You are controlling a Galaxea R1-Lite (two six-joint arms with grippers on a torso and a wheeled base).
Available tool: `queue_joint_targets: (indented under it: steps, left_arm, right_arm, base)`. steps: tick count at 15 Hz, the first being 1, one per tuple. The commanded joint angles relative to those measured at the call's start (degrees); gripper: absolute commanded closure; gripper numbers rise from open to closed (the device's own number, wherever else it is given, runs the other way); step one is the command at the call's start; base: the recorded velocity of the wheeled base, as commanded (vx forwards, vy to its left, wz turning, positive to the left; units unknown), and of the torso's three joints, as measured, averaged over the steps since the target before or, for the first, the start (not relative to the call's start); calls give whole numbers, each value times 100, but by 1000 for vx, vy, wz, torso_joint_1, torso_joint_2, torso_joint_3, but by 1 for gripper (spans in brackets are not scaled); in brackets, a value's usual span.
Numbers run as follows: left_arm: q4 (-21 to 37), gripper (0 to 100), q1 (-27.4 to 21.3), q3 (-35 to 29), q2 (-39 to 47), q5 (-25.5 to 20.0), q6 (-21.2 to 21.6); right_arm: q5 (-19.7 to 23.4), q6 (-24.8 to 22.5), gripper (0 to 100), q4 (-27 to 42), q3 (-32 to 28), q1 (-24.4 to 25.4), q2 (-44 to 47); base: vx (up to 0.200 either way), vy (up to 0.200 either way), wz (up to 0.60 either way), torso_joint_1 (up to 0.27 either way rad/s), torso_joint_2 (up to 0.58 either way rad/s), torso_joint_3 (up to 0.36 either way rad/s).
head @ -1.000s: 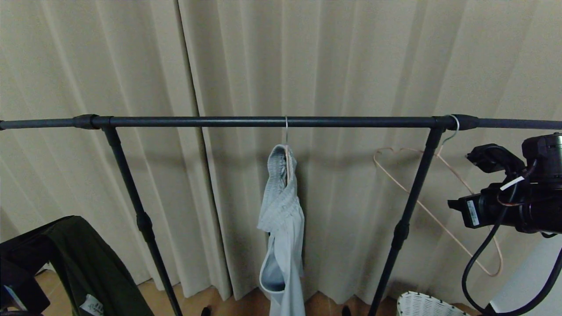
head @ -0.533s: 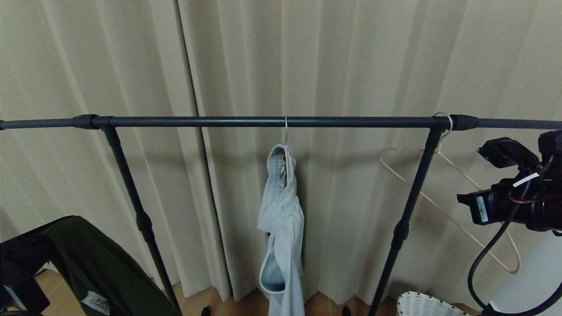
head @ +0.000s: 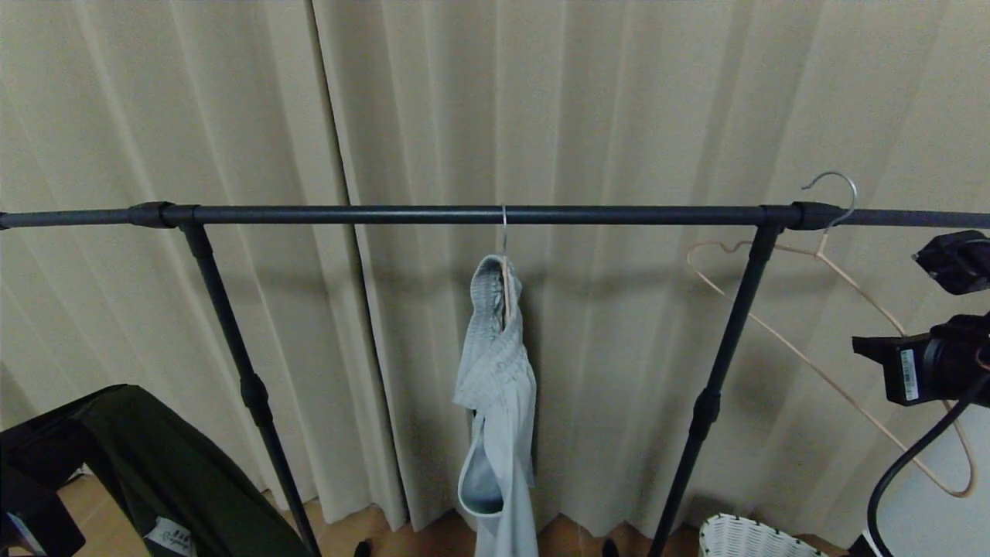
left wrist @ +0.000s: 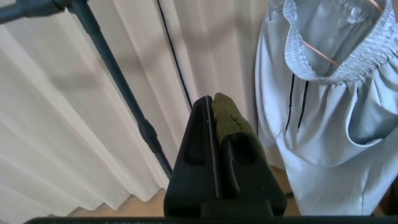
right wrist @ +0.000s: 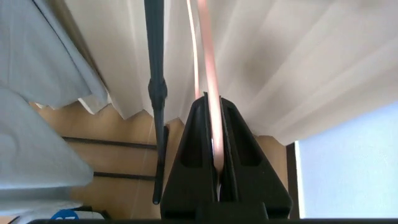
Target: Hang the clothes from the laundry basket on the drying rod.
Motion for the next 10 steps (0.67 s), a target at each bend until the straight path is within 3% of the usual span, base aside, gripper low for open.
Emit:
queue_joint_targets:
  steps: [1,10]
  left_arm:
    - [-3,100,14,10,-27,0,5]
    - [-3,100,22,80,-10,0,5]
  right_arm:
    - [1,-4,100,7,170,-29,-394]
    - [10,-4,100,-28,547,-37,-648]
  base:
    - [-200,0,0,7,2,2]
    - [-200,0,0,2,3,3]
